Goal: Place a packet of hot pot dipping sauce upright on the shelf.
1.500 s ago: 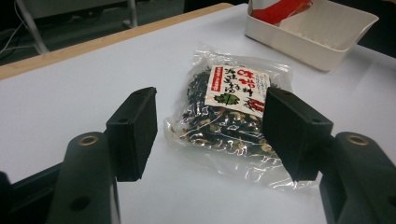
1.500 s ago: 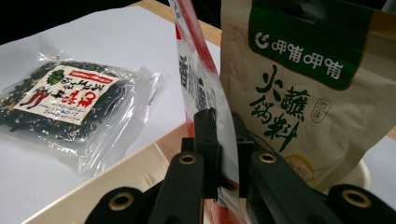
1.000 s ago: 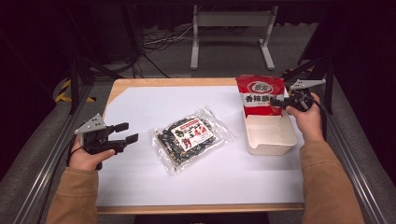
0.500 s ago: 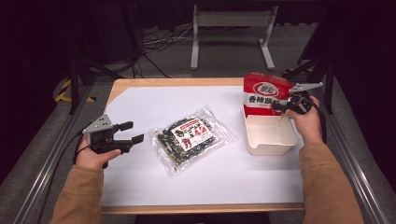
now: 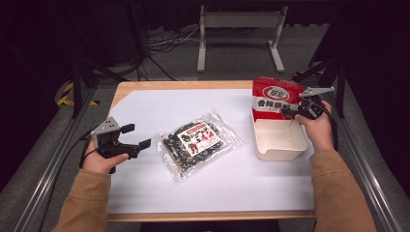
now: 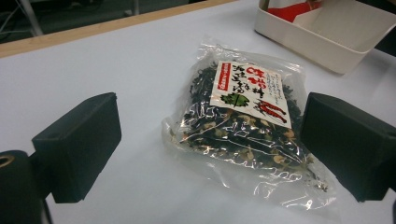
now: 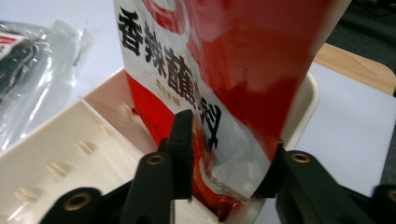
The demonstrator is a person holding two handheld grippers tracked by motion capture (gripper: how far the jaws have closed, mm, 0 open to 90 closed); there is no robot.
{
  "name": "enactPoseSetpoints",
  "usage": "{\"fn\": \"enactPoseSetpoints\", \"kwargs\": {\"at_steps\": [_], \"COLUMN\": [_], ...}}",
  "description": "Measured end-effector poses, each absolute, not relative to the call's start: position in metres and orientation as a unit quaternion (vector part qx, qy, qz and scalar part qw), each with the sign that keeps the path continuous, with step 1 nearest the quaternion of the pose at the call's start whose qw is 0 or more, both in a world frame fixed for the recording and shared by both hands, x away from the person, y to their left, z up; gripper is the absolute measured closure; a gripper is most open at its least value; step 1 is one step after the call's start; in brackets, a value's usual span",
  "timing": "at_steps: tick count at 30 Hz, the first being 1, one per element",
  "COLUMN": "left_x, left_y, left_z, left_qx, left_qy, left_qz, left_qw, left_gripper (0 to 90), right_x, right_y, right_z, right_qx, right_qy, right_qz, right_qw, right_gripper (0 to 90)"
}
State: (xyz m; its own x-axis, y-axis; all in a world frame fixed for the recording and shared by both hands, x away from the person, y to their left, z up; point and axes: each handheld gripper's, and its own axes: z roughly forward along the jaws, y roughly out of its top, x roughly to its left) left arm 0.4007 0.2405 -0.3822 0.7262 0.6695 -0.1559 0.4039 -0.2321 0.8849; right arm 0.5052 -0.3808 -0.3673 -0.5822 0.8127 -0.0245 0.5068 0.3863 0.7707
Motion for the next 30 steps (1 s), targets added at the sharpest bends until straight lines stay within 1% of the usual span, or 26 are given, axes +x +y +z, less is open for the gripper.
{"fn": "enactPoseSetpoints", "kwargs": {"at_steps": [2, 5, 6, 8, 12, 14, 20, 21, 24, 26, 30], "left_x": [0.404, 0.408, 0.408, 0.411, 0.417, 0.419, 0.424, 0.424, 0.424, 0.424, 0.424], "left_y": [0.238, 0.234, 0.234, 0.231, 0.223, 0.221, 0.217, 0.216, 0.215, 0.214, 0.213], "left_z": [-0.383, -0.384, -0.384, -0.384, -0.382, -0.381, -0.382, -0.382, -0.383, -0.383, -0.383], "left_qx": [0.776, 0.781, 0.781, 0.781, 0.792, 0.799, 0.807, 0.809, 0.819, 0.821, 0.822], "left_qy": [0.347, 0.346, 0.346, 0.343, 0.328, 0.320, 0.317, 0.317, 0.310, 0.306, 0.305], "left_qz": [0.127, 0.121, 0.121, 0.119, 0.126, 0.130, 0.133, 0.130, 0.120, 0.119, 0.121], "left_qw": [0.510, 0.506, 0.506, 0.508, 0.499, 0.493, 0.480, 0.477, 0.468, 0.467, 0.466], "left_gripper": [4.3, 5.1, 5.6, 6.2, 5.8, 6.2, 8.8, 9.8, 17.5, 19.4, 19.0], "right_x": [0.503, 0.498, 0.498, 0.489, 0.478, 0.472, 0.453, 0.449, 0.439, 0.432, 0.415], "right_y": [-0.381, -0.381, -0.381, -0.382, -0.385, -0.387, -0.389, -0.389, -0.388, -0.386, -0.379], "right_z": [-0.366, -0.364, -0.364, -0.357, -0.352, -0.350, -0.342, -0.340, -0.336, -0.333, -0.328], "right_qx": [0.409, 0.417, 0.417, 0.417, 0.419, 0.419, 0.409, 0.409, 0.409, 0.405, 0.392], "right_qy": [0.804, 0.798, 0.798, 0.796, 0.793, 0.794, 0.795, 0.796, 0.794, 0.792, 0.788], "right_qz": [0.383, 0.391, 0.391, 0.388, 0.389, 0.388, 0.390, 0.389, 0.395, 0.401, 0.422], "right_qw": [0.200, 0.189, 0.189, 0.205, 0.211, 0.209, 0.220, 0.220, 0.216, 0.218, 0.218], "right_gripper": [58.5, 48.3, 48.3, 43.1, 42.4, 44.0, 45.3, 46.0, 45.0, 44.5, 44.7]}}
